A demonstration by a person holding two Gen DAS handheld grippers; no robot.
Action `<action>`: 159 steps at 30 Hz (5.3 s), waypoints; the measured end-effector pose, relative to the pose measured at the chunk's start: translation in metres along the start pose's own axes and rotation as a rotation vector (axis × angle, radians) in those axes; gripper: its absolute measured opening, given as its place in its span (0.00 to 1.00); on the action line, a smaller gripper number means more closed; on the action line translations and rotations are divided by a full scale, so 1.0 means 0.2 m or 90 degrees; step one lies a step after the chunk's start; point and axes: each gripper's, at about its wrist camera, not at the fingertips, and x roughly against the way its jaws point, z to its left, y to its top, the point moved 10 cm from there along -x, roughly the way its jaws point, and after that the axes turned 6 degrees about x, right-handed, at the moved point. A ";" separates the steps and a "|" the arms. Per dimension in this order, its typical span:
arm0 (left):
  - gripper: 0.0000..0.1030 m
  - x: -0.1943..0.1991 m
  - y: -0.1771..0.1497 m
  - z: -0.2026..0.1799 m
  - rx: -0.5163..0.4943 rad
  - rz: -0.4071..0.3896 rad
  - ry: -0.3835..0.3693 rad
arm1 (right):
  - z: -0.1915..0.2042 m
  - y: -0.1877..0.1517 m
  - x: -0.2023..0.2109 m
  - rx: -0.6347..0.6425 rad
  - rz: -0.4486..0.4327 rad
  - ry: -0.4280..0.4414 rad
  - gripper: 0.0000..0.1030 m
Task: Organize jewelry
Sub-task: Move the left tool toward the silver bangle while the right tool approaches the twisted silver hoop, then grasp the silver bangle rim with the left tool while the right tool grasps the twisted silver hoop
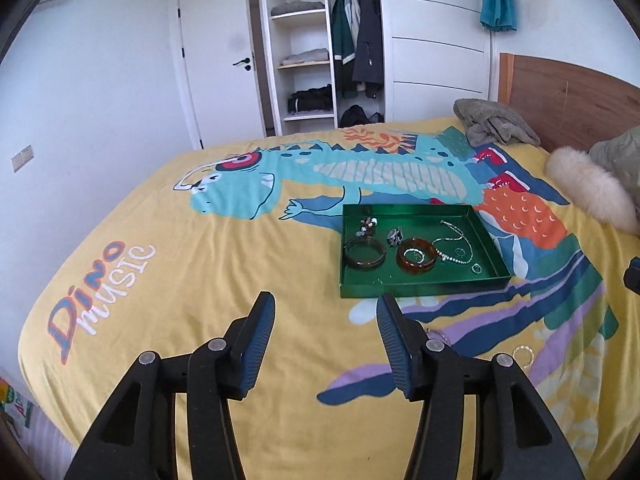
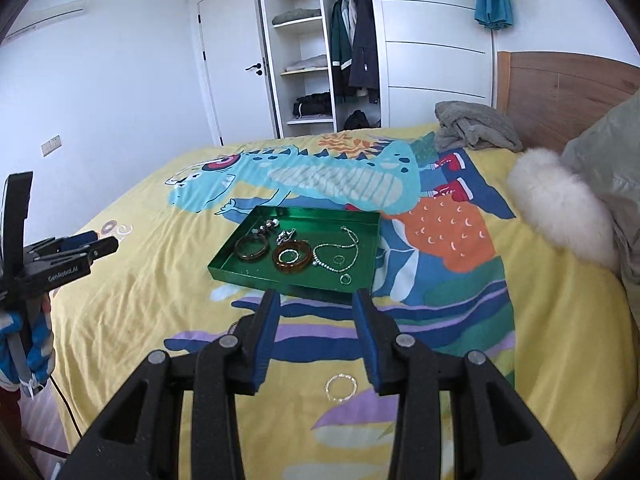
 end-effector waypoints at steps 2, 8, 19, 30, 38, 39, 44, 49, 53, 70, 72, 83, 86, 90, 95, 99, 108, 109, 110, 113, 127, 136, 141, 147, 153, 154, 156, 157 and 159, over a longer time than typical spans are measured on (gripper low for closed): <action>0.52 0.09 -0.09 0.03 0.004 -0.004 0.005 | 0.03 -0.04 0.08 -0.004 -0.007 -0.002 0.35; 0.54 0.32 -0.29 0.09 0.013 -0.021 0.012 | 0.10 -0.14 0.25 -0.019 -0.021 0.000 0.35; 0.60 0.60 -0.49 0.16 0.023 -0.055 0.001 | 0.21 -0.28 0.48 -0.043 -0.036 -0.013 0.37; 0.63 0.65 -0.53 0.18 0.024 -0.060 0.011 | 0.21 -0.34 0.57 -0.048 -0.046 -0.016 0.43; 0.69 0.61 -0.57 0.13 0.012 -0.042 0.032 | 0.17 -0.37 0.56 -0.056 -0.049 -0.008 0.43; 0.69 0.60 -0.57 0.12 0.009 -0.040 0.035 | 0.17 -0.38 0.55 -0.056 -0.047 -0.005 0.43; 0.70 0.59 -0.57 0.06 0.004 -0.033 0.049 | 0.17 -0.44 0.47 -0.050 -0.031 0.013 0.43; 0.70 0.56 -0.57 -0.01 0.004 -0.025 0.062 | 0.17 -0.48 0.42 -0.035 -0.017 0.036 0.43; 0.70 0.54 -0.60 -0.06 0.003 -0.015 0.076 | 0.15 -0.51 0.40 -0.027 -0.013 0.049 0.43; 0.70 0.60 -0.66 -0.25 -0.008 -0.012 0.056 | 0.02 -0.63 0.48 -0.046 -0.018 0.062 0.43; 0.70 0.62 -0.66 -0.27 -0.017 -0.018 0.044 | 0.00 -0.64 0.51 -0.056 -0.022 0.056 0.43; 0.70 0.66 -0.62 -0.13 -0.022 -0.036 0.015 | 0.03 -0.56 0.53 -0.088 -0.049 0.040 0.43; 0.70 0.64 -0.60 -0.09 -0.017 -0.039 0.016 | 0.06 -0.52 0.49 -0.089 -0.049 0.037 0.43; 0.70 0.57 -0.57 -0.06 -0.007 -0.034 0.008 | 0.09 -0.48 0.43 -0.073 -0.038 0.030 0.43; 0.71 0.45 -0.54 -0.05 0.006 -0.018 -0.011 | 0.11 -0.43 0.36 -0.049 -0.026 0.011 0.43; 0.71 0.33 -0.54 -0.04 0.008 0.000 -0.025 | 0.09 -0.41 0.30 -0.044 -0.018 -0.003 0.44; 0.71 0.00 -0.61 -0.06 -0.016 0.061 -0.039 | -0.01 -0.46 0.05 -0.072 0.015 -0.014 0.44; 0.71 -0.03 -0.62 -0.07 -0.021 0.067 -0.043 | -0.03 -0.47 0.02 -0.076 0.019 -0.013 0.44; 0.71 -0.08 -0.62 -0.09 -0.026 0.074 -0.048 | -0.04 -0.48 -0.02 -0.079 0.023 -0.010 0.44; 0.71 -0.19 -0.62 -0.17 -0.036 0.094 -0.068 | -0.07 -0.52 -0.15 -0.080 0.042 -0.002 0.44; 0.59 -0.86 -0.56 -0.45 -0.031 0.210 -0.117 | -0.10 -0.74 -0.65 -0.037 0.150 0.036 0.44; 0.50 -1.07 -0.61 -0.52 -0.044 0.253 -0.107 | -0.09 -0.82 -0.82 -0.010 0.194 0.030 0.44; 0.28 -1.04 -0.62 -0.56 -0.079 0.238 -0.113 | -0.10 -0.84 -0.83 -0.027 0.188 0.036 0.43; 0.06 -0.99 -0.61 -0.56 -0.082 0.222 -0.123 | -0.10 -0.85 -0.80 -0.038 0.182 0.039 0.37; 0.04 -0.87 -0.59 -0.56 -0.076 0.206 -0.140 | -0.07 -0.83 -0.72 -0.042 0.158 0.043 0.37; 0.04 -0.85 -0.59 -0.56 -0.076 0.202 -0.140 | -0.06 -0.82 -0.69 -0.042 0.153 0.045 0.37; 0.04 -0.81 -0.58 -0.54 -0.081 0.192 -0.134 | -0.05 -0.80 -0.65 -0.042 0.141 0.044 0.37; 0.04 -0.78 -0.57 -0.54 -0.082 0.188 -0.133 | -0.04 -0.79 -0.62 -0.044 0.136 0.045 0.37; 0.04 -0.73 -0.56 -0.52 -0.089 0.180 -0.125 | -0.03 -0.77 -0.57 -0.045 0.124 0.044 0.37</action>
